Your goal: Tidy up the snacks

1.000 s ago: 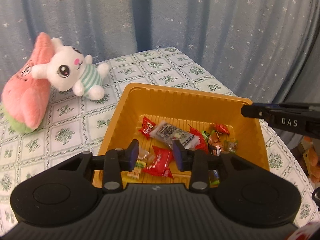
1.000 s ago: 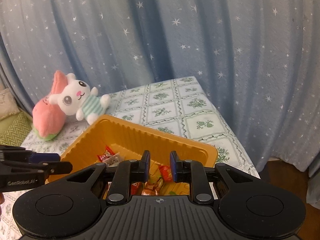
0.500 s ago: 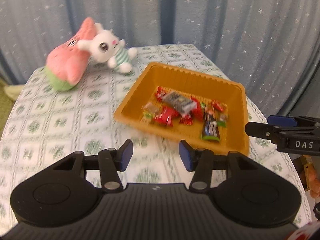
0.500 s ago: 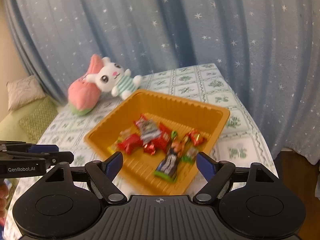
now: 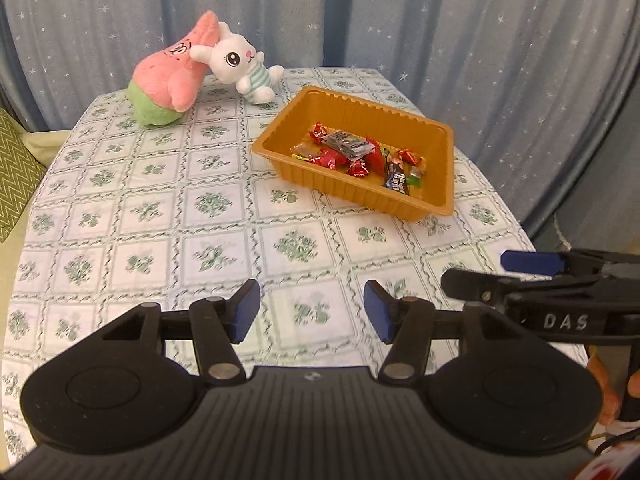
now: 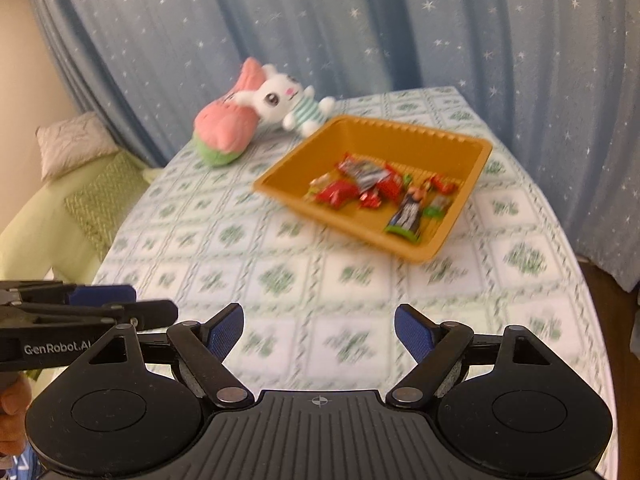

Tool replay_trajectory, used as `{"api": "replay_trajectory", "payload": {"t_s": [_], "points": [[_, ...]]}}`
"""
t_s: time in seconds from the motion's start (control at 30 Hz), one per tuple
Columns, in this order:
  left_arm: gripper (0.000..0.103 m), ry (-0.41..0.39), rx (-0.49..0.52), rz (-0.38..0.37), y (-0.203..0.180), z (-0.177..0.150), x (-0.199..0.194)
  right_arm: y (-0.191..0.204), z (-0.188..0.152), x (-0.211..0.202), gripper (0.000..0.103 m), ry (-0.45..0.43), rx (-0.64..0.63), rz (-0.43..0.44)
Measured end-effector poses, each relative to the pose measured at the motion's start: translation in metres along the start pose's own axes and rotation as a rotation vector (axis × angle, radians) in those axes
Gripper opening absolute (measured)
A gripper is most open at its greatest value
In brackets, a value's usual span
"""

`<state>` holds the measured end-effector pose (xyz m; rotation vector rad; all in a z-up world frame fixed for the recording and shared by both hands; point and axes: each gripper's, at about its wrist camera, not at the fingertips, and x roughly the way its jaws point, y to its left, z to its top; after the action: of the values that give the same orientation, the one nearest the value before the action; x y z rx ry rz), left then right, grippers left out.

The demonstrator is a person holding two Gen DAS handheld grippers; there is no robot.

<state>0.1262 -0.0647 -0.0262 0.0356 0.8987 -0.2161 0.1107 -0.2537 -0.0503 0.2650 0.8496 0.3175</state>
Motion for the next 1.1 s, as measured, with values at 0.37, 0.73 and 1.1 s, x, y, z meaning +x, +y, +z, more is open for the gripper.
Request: {"api": "replay_trajectory", "payload": {"t_s": [0.37,0.73,1.1], "points": [[0.056,-0.018,0.026,-0.029,0.040,-0.042,-0.057,0.069,-0.047,-0.028,0.082,0.009,0.012,-0.061],[0.056,0.014,0.033,-0.050,0.069,-0.075,-0.076,0.116,-0.076,-0.040,0.082,0.022,0.022,-0.074],[0.056,0.012,0.035,-0.078,0.082,-0.081,-0.082,0.129,-0.080,-0.039,0.082,0.025,0.034,-0.095]]}}
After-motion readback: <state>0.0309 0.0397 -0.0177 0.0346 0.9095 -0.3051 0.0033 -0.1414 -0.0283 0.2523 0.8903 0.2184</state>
